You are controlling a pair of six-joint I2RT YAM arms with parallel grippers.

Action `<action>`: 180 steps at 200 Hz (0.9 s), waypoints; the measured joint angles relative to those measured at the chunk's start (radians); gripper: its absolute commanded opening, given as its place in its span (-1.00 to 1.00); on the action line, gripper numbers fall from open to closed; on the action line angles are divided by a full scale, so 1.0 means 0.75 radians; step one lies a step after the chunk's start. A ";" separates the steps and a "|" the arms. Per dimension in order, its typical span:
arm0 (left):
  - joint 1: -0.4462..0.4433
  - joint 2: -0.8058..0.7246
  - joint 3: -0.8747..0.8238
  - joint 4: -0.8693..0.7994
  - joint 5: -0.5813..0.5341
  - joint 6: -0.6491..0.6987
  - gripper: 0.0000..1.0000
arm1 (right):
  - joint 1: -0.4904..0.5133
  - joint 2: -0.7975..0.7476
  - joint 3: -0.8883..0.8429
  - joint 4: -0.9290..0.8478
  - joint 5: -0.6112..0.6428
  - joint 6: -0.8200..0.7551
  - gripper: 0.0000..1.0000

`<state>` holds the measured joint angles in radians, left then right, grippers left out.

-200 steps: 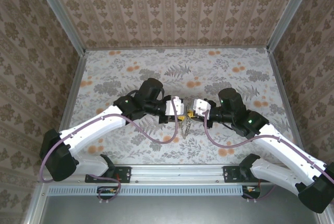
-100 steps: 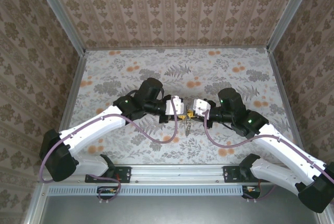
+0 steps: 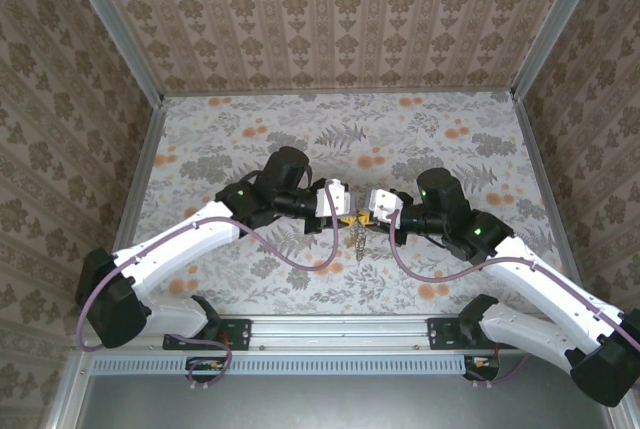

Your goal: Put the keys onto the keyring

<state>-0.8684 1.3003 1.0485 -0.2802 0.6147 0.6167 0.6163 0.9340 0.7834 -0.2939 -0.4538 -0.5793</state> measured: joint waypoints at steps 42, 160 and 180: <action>0.009 0.000 0.000 0.007 0.030 -0.030 -0.90 | 0.000 0.000 0.000 0.006 0.002 0.010 -1.00; 0.071 -0.041 -0.197 0.426 0.190 -0.269 -1.00 | -0.066 -0.066 -0.037 0.091 -0.044 0.070 -0.56; 0.083 -0.041 -0.213 0.531 0.241 -0.314 -1.00 | -0.098 -0.093 -0.037 0.099 -0.082 0.082 -0.59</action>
<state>-0.8062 1.2694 0.8886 0.1181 0.7956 0.3809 0.5426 0.8646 0.7559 -0.2195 -0.5156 -0.5179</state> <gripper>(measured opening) 0.045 0.218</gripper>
